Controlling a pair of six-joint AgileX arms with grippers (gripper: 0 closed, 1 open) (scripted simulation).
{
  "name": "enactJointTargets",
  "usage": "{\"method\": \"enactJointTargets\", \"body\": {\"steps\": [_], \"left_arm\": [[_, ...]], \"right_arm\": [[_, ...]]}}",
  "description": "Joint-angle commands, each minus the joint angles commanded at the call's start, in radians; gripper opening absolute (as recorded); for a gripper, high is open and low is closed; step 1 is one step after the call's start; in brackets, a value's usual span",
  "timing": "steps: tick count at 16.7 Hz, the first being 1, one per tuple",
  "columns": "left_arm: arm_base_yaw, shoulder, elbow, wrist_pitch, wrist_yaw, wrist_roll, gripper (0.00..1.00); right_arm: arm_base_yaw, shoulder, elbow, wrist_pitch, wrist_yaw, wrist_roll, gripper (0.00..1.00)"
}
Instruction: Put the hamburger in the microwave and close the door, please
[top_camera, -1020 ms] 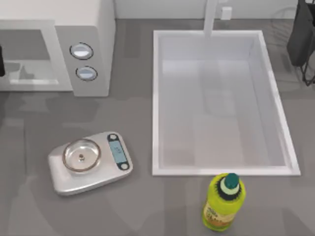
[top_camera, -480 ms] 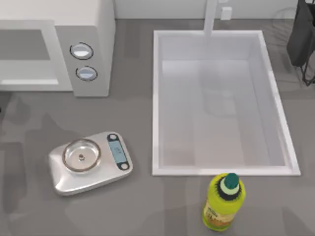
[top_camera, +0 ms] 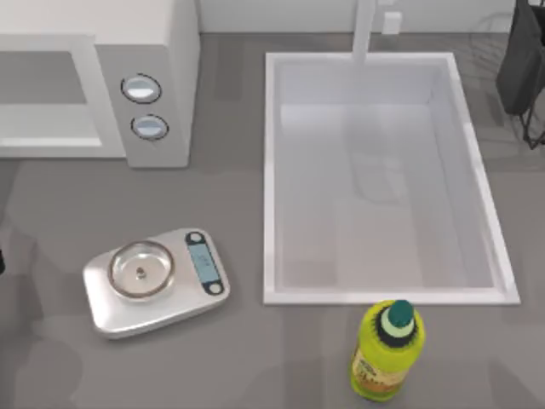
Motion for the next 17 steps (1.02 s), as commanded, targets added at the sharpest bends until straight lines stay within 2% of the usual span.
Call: {"method": "enactJointTargets", "body": {"steps": [9,17], "left_arm": [[-0.027,-0.081,0.031,-0.017,-0.006,0.018,1.00],[-0.056,-0.271,0.063,-0.278,-0.021,0.025,1.00]], "right_arm": [[0.000,0.000,0.000,0.000,0.000,0.000,1.00],[0.000,0.000,0.000,0.000,0.000,0.000,1.00]]}}
